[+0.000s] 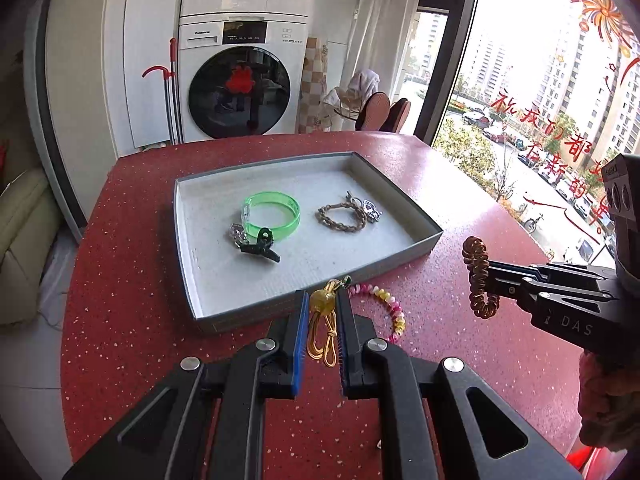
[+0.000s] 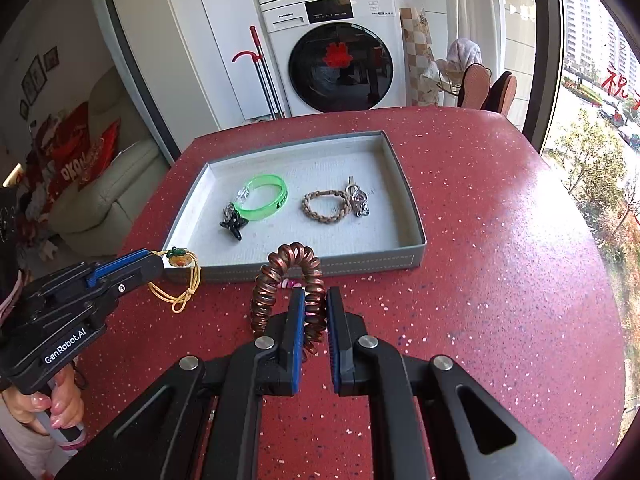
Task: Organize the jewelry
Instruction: 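Carry both hair ties into the tray and open the right tool on the coil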
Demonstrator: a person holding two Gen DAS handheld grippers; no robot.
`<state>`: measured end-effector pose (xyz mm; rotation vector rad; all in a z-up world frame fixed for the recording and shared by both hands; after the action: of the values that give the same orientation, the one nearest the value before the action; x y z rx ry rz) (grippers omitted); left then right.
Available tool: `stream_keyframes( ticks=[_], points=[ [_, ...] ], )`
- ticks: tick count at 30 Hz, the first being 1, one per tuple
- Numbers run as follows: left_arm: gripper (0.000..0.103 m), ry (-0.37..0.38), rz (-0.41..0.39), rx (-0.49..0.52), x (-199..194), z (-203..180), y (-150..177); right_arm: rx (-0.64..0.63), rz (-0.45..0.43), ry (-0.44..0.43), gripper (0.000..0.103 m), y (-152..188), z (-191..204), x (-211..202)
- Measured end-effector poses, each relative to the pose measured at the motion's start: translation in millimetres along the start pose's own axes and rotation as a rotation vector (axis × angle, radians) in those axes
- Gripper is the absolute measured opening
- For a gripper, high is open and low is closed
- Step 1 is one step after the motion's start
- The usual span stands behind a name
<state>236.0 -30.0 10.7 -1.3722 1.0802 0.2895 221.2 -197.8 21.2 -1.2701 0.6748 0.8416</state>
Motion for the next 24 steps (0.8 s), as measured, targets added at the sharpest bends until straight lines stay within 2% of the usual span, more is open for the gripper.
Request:
stream_keyframes(
  ticks=[9, 18, 24],
  points=[
    [0.031, 0.01, 0.0, -0.04, 30, 12, -47, 0.019, 0.023, 0.017, 0.012, -44, -12, 37],
    [0.031, 0.047, 0.121, -0.03, 93, 2, -59, 0.052, 0.1, 0.04, 0.012, -63, -38, 91],
    [0.031, 0.021, 0.195, -0.006, 128, 0, -56, 0.06, 0.142, 0.062, 0.012, -62, -52, 116]
  ],
)
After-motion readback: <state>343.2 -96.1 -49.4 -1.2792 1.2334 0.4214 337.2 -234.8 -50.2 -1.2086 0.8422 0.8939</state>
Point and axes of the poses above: each gripper's, at about its wrist camera, not at the fingertips, and x roughly the way its jaws point, z to its left, y to its underside, the point moved 6 cm from there along x, roughly the way its jaws point, and after that the axes turned 5 degrees about z, right-handed, at the moved point
